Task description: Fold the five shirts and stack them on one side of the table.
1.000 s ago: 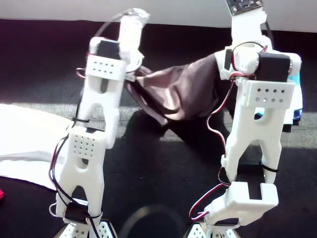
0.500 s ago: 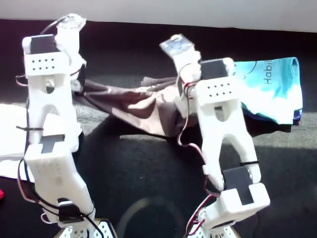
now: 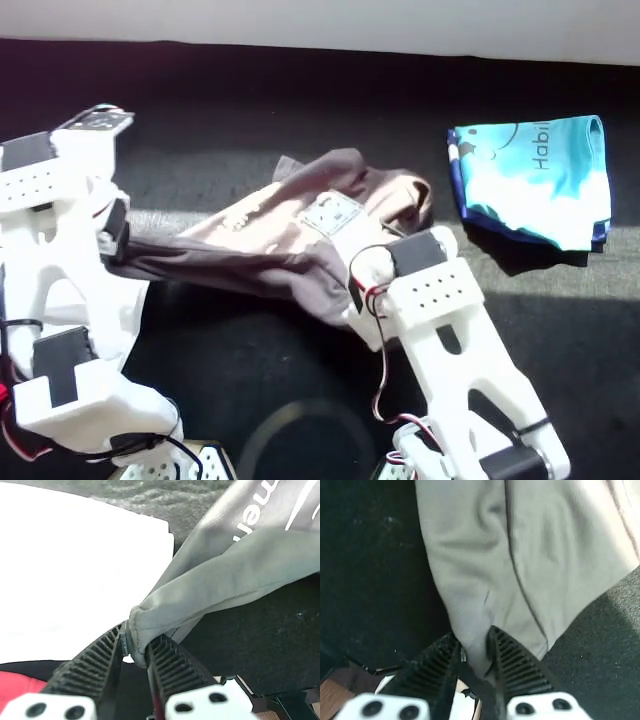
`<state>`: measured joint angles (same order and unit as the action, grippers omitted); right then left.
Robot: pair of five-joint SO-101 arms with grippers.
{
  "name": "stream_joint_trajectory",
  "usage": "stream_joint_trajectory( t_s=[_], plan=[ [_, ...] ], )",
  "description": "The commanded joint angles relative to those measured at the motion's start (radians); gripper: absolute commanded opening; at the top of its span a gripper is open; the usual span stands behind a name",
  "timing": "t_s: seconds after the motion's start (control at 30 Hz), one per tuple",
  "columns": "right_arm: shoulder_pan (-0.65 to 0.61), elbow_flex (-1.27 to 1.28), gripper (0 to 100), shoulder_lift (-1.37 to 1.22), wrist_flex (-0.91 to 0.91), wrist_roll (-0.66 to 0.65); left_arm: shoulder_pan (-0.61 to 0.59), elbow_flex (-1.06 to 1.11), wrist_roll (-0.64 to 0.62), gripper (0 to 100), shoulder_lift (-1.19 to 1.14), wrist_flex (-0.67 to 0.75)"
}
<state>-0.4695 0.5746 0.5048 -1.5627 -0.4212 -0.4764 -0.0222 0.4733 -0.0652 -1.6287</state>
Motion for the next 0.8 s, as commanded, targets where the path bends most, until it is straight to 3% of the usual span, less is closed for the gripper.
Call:
stream_joint_trajectory(
  t_s=[0.0, 0.13, 0.33, 0.5, 0.77],
  plan=[
    [-0.004, -0.074, 21.5, 0.084, -0.11, -0.083, -0.07, -0.007, 0.025, 1, 0.031, 0.026],
    [0.033, -0.3, 21.6, 0.13, -0.166, -0.107, -0.091, 0.002, 0.031, 1, -0.021, 0.04],
    [0.223, -0.255, 21.2, -0.033, 0.102, 0.04, -0.099, -0.005, 0.029, 1, -0.102, 0.052],
    [0.202, -0.209, 21.2, -0.298, 0.272, 0.178, -0.102, -0.005, 0.026, 1, -0.111, 0.091],
    [0.214, -0.414, 21.2, -0.572, 0.263, 0.238, -0.102, 0.002, 0.026, 1, -0.12, 0.13]
  ],
)
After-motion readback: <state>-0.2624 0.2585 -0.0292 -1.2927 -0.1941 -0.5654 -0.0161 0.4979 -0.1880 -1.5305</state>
